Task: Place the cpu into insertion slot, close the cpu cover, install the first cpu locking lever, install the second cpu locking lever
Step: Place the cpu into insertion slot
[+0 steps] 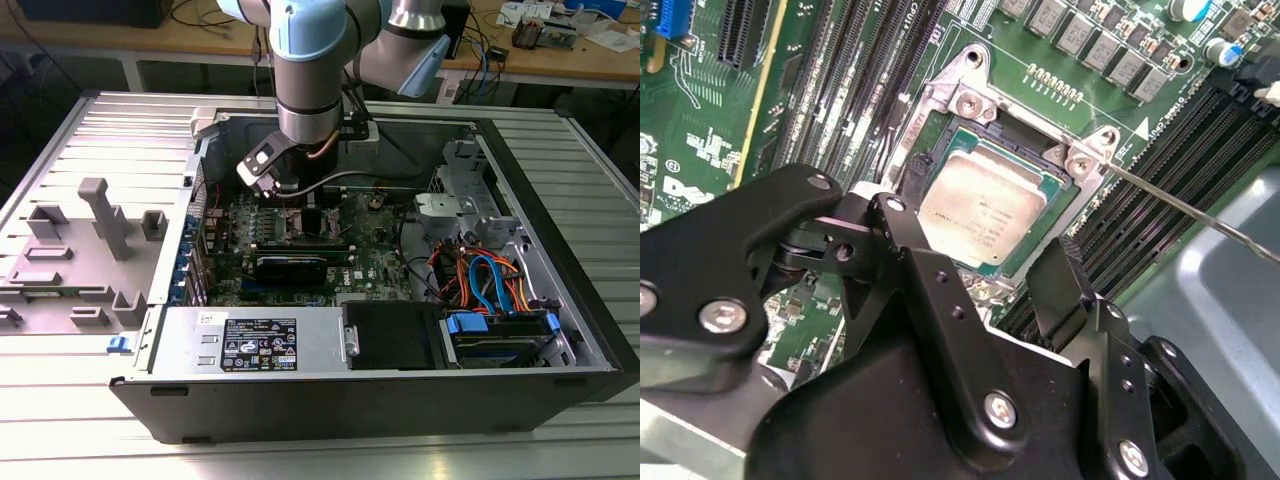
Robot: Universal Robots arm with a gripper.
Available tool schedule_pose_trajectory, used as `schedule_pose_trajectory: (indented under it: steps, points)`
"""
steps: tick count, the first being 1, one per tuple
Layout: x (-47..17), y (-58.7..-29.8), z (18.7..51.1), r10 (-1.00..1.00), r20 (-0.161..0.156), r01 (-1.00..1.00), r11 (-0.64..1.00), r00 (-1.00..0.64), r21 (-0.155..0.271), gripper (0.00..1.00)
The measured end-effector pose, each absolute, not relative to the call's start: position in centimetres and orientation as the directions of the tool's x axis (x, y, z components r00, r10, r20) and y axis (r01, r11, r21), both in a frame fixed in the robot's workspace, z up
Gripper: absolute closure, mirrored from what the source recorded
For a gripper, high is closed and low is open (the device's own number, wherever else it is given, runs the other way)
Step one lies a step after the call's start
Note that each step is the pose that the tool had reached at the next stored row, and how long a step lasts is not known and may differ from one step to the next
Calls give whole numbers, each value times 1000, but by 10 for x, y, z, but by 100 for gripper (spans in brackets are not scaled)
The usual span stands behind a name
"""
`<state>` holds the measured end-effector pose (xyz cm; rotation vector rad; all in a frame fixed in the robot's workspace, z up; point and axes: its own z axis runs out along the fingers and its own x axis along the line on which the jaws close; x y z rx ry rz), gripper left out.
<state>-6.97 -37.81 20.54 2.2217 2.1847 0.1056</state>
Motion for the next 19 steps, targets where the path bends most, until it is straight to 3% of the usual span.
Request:
schedule_pose_trajectory:
  steps: [8,15,16,18,19]
  points:
    - [-70,-378,211,999,32,998,-18,16,64,33]
    - [-70,-378,212,999,31,998,-18,16,64,77]
    - [-69,-378,212,999,31,998,-18,16,64,77]
    - [-69,-378,213,999,32,998,-18,16,64,89]
    - [-69,-378,213,999,32,998,-18,16,64,89]
